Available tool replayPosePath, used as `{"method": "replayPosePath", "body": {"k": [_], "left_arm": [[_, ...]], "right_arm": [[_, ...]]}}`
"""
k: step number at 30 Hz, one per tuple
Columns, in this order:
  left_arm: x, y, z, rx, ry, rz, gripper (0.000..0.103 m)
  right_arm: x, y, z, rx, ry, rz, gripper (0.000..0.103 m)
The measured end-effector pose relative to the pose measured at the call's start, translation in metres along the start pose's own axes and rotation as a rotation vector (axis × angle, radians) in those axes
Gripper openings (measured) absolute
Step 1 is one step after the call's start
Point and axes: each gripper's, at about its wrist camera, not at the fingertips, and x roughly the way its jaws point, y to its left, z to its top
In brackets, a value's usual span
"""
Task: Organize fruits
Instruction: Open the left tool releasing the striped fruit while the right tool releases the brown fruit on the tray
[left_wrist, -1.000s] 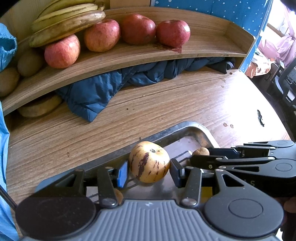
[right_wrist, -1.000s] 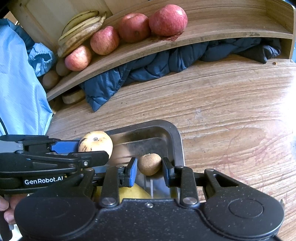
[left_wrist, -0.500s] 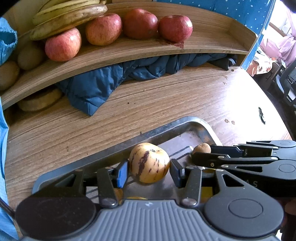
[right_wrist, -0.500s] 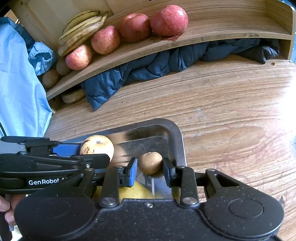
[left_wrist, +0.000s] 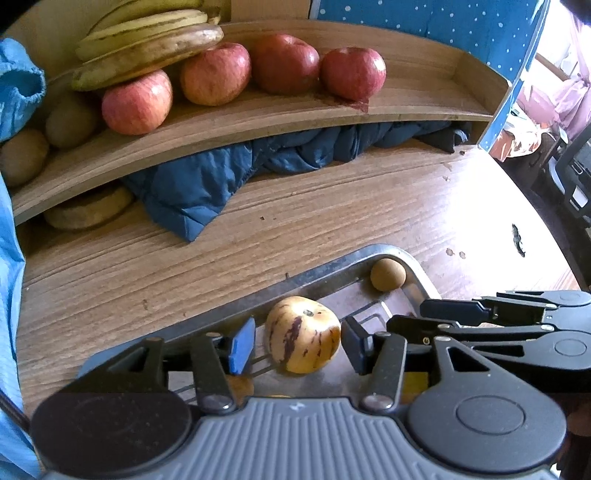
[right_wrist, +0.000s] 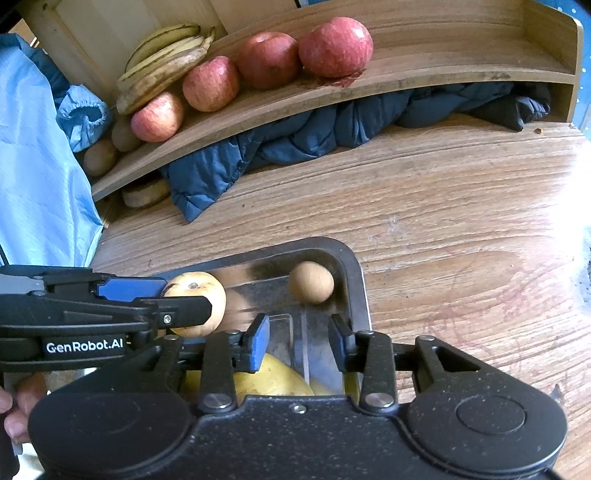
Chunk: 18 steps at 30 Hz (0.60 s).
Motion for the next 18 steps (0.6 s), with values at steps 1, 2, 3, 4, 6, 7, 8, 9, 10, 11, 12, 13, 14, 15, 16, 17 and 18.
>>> {"method": "replayPosePath", "body": {"k": [1,2,3,4,6,7,8,9,10,11,12,13,14,15,16,17,18], "left_arm": [[-0.002,0.001,0.0,-0.002,-0.005,-0.001,0.059],[-0.004,0.002,0.0,-0.004,-0.011,-0.002,0.059],[-0.005,0.002,0.0,-0.005,-0.015,-0.003,0.061],[-0.007,0.003,-0.001,-0.007,-0.02,-0.003,0.062],[-0.01,0.005,-0.001,-0.012,-0.031,-0.006,0.065],[-0.012,0.006,-0.001,-0.015,-0.036,-0.006,0.069],[-0.014,0.007,-0.002,-0.019,-0.042,-0.005,0.071],[-0.017,0.008,-0.002,-0.023,-0.048,-0.005,0.074],[-0.019,0.009,-0.003,-0.027,-0.054,-0.005,0.076],[-0.021,0.011,-0.003,-0.03,-0.061,-0.005,0.077],[-0.024,0.012,-0.004,-0.033,-0.066,-0.004,0.08],[-0.026,0.013,-0.005,-0.037,-0.072,-0.003,0.082],[-0.029,0.015,-0.006,-0.042,-0.079,-0.002,0.083],[-0.031,0.016,-0.006,-0.045,-0.085,-0.003,0.085],[-0.034,0.018,-0.007,-0.05,-0.09,-0.003,0.087],[-0.037,0.02,-0.009,-0.055,-0.097,0.0,0.088],[-0.039,0.022,-0.01,-0.059,-0.102,0.003,0.091]], "right_arm": [[-0.001,0.001,0.0,0.0,-0.002,-0.002,0.04],[-0.002,0.002,-0.001,-0.001,-0.004,-0.005,0.041],[-0.003,0.002,-0.001,-0.001,-0.007,-0.007,0.042],[-0.005,0.003,-0.001,-0.002,-0.009,-0.01,0.044],[-0.007,0.006,-0.002,-0.003,-0.016,-0.016,0.046],[-0.009,0.007,-0.002,-0.004,-0.02,-0.019,0.048],[-0.011,0.008,-0.003,-0.005,-0.025,-0.023,0.05],[-0.013,0.009,-0.004,-0.006,-0.029,-0.027,0.051],[-0.015,0.009,-0.005,-0.007,-0.035,-0.032,0.053],[-0.017,0.01,-0.006,-0.008,-0.041,-0.037,0.054],[-0.019,0.011,-0.007,-0.008,-0.045,-0.042,0.055],[-0.021,0.012,-0.008,-0.009,-0.051,-0.047,0.056],[-0.023,0.013,-0.01,-0.009,-0.055,-0.053,0.058],[-0.026,0.013,-0.012,-0.009,-0.06,-0.059,0.059],[-0.028,0.014,-0.013,-0.008,-0.066,-0.064,0.061],[-0.03,0.015,-0.014,-0.007,-0.072,-0.07,0.064],[-0.032,0.016,-0.015,-0.006,-0.077,-0.075,0.065]]}}
